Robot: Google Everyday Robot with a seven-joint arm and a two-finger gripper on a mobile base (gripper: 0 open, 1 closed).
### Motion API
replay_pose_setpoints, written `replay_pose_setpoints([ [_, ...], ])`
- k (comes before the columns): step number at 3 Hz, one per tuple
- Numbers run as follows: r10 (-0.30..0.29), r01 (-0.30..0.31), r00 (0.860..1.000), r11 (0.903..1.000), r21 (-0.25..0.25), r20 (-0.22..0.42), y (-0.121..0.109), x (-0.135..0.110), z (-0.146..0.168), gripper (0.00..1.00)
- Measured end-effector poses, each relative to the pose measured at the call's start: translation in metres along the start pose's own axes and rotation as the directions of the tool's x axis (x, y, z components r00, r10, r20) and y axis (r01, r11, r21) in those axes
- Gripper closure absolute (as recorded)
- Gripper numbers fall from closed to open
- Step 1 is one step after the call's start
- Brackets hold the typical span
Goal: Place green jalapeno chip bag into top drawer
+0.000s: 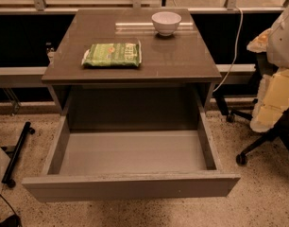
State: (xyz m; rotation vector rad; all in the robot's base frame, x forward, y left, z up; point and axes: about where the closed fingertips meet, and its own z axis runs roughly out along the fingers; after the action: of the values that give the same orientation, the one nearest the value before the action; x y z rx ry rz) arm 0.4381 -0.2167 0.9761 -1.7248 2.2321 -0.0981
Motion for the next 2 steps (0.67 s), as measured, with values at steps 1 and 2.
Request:
replay_pose_setpoints([
  [1,0.0,0.0,1.0,1.0,0.0,0.0,0.0,0.0,0.0,0.0],
  [2,0.004,-0.005,0.997,0.9998,0.019,0.072,-0.002,-0.02,0.009,0.0],
])
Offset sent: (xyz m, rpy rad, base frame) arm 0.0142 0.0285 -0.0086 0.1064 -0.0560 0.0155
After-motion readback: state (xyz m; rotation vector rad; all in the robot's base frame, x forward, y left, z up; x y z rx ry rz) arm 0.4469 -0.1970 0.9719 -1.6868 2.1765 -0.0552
